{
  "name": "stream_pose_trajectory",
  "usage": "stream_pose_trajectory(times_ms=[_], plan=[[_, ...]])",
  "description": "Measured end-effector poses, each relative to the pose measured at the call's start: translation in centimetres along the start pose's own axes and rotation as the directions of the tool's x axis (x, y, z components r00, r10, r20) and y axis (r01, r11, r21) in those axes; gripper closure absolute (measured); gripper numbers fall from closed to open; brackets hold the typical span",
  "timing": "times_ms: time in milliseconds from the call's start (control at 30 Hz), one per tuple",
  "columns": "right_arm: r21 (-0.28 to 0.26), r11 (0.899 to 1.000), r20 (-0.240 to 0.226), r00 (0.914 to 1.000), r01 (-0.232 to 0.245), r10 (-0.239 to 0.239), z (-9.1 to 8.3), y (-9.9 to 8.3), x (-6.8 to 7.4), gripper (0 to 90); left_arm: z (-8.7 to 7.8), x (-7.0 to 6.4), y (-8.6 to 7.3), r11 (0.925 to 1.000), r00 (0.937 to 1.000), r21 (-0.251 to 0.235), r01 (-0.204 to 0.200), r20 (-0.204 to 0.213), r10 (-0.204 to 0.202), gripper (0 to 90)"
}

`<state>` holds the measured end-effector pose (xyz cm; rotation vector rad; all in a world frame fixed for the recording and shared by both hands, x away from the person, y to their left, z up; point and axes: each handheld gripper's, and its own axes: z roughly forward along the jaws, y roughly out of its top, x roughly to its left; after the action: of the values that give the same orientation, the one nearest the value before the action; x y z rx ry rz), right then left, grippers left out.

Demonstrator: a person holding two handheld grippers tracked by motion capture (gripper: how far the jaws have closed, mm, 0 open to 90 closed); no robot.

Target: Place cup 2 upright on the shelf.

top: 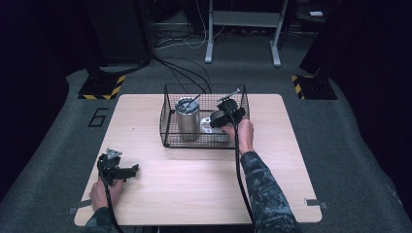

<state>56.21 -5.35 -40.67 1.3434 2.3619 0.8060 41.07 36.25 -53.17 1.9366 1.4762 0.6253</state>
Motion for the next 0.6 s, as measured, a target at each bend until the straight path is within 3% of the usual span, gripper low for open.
stream_pose_trajectory(times_ms=[600], plan=[[0.025, 0.999, 0.001, 0.9995, -0.03, 0.03, 1.2, -0.5, -0.2, 5.8, 0.0, 0.0, 0.0, 1.0, 1.0, 0.0, -0.001, 0.0, 0.001, 0.3]])
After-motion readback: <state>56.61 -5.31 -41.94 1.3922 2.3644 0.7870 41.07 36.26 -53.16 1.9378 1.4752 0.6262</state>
